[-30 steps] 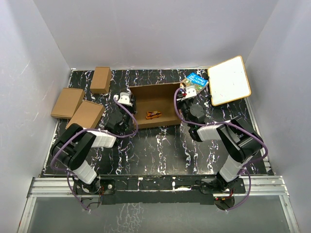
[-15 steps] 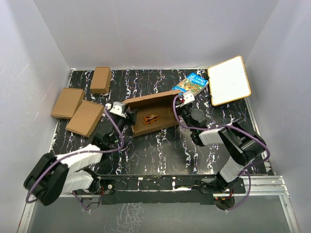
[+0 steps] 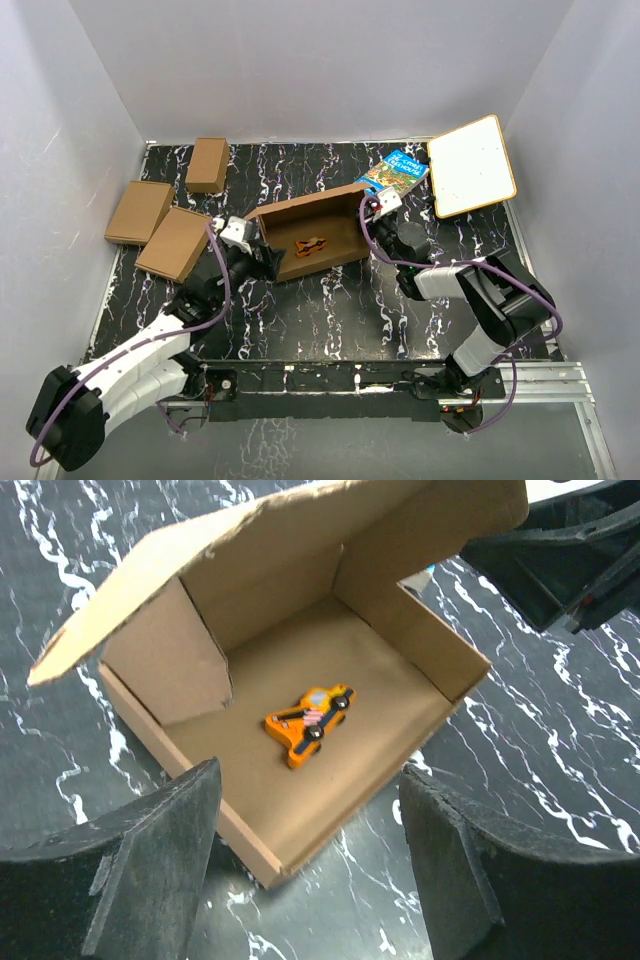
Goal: Fold the paper box
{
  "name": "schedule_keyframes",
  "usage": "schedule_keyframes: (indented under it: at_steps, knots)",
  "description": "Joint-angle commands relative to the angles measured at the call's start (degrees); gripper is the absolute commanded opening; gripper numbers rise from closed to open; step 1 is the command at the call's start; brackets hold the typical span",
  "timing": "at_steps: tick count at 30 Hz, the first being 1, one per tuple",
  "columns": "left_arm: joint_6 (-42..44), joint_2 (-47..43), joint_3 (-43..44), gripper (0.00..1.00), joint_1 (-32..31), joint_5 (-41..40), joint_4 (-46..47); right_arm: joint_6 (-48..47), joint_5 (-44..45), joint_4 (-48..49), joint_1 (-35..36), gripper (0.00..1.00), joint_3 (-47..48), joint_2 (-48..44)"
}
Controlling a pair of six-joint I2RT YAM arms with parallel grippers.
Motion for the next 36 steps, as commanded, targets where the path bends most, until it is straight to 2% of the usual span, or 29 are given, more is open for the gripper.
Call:
schedule_keyframes:
  at_steps: [1, 4, 11, 15, 17, 21, 24, 30, 33, 35, 36]
  knots:
    - [-7.7, -5.3, 5.5, 0.70, -0.2, 1.4, -18.9, -1.0, -4.1, -2.0, -1.7, 0.47, 0.3, -3.2]
    - [-11.8, -7.5, 7.5, 0.71, -0.2, 3.3, -25.9, -2.6, -7.7, -5.4, -3.3, 0.55, -0.1, -4.7]
    - [-15.4, -13.2, 13.0, 0.71, -0.2, 10.8, -37.8, -7.4, -17.2, -14.5, -10.1, 0.56, -2.6, -10.7]
    - [-13.1, -16.1, 19.3, 0.68, -0.2, 12.6, -42.5, -11.4, -28.0, -22.9, -16.4, 0.59, -3.1, -14.9]
    - [-11.4, -16.7, 22.7, 0.67, -0.2, 13.3, -43.1, -15.5, -36.5, -31.5, -19.8, 0.63, -1.1, -16.2]
    - [-9.9, -13.5, 29.6, 0.65, -0.2, 13.5, -43.8, -28.7, -54.4, -63.0, -25.4, 0.66, 9.2, -16.4]
    - [-9.1, -8.4, 35.8, 0.65, -0.2, 13.0, -44.9, -36.8, -57.6, -79.3, -26.2, 0.67, 16.5, -16.6]
    - [-6.1, 0.3, 43.2, 0.63, -0.1, 10.3, -41.5, -36.5, -60.6, -97.8, -26.4, 0.69, 30.6, -17.1]
    - [-4.5, 5.6, 47.0, 0.61, 0.0, 8.3, -42.0, -35.2, -64.6, -104.8, -26.4, 0.63, 40.7, -15.3]
    - [-3.8, 8.1, 48.7, 0.58, 0.2, 7.1, -42.1, -30.8, -66.7, -106.1, -26.3, 0.53, 46.7, -13.3]
    - [-3.5, 9.0, 49.0, 0.57, 0.3, 6.3, -41.9, -28.3, -67.8, -106.0, -26.3, 0.43, 49.3, -12.0]
